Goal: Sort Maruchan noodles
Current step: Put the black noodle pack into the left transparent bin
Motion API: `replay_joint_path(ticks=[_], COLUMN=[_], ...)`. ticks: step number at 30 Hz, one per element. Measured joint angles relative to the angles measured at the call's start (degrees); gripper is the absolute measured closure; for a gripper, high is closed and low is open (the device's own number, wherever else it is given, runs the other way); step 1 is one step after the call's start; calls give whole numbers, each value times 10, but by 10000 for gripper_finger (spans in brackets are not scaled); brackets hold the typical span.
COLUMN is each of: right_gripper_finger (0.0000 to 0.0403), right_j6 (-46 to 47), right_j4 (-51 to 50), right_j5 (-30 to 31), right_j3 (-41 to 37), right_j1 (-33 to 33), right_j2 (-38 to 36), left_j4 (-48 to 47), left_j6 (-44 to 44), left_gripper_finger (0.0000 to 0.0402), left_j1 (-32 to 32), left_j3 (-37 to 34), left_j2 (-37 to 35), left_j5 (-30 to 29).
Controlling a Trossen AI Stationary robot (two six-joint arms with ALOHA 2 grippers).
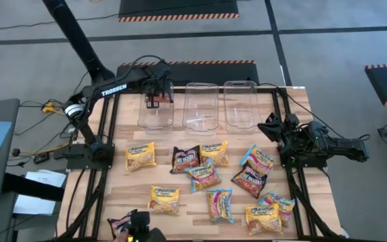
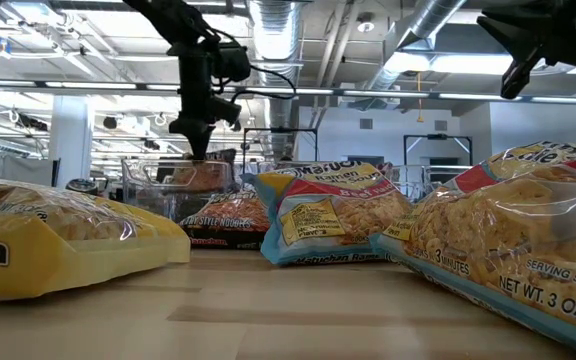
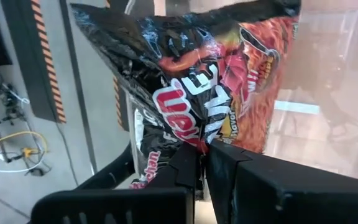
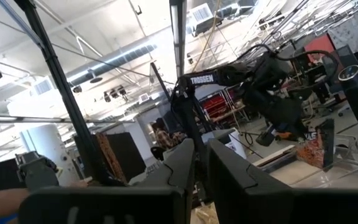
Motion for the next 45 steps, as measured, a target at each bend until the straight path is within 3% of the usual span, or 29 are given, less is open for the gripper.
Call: replay_joint_path(ticks=[22, 39, 45], right_gripper_finger=[333, 333, 333], right_j6=[0, 4, 4], right_j4=[0, 4, 3], right_j5=[0, 0, 0], right_j3=[0, 0, 0], right_j1=[0, 0, 0], right_j2=[0, 0, 0], left_j4=[5, 26, 26], left_j6=[-3, -19, -1], left_gripper_finger=[392, 383, 378], left_j1=[17, 30, 32], left_j3=[0, 0, 0], left_j2=[58, 83, 83], left_j5=[27, -13, 21])
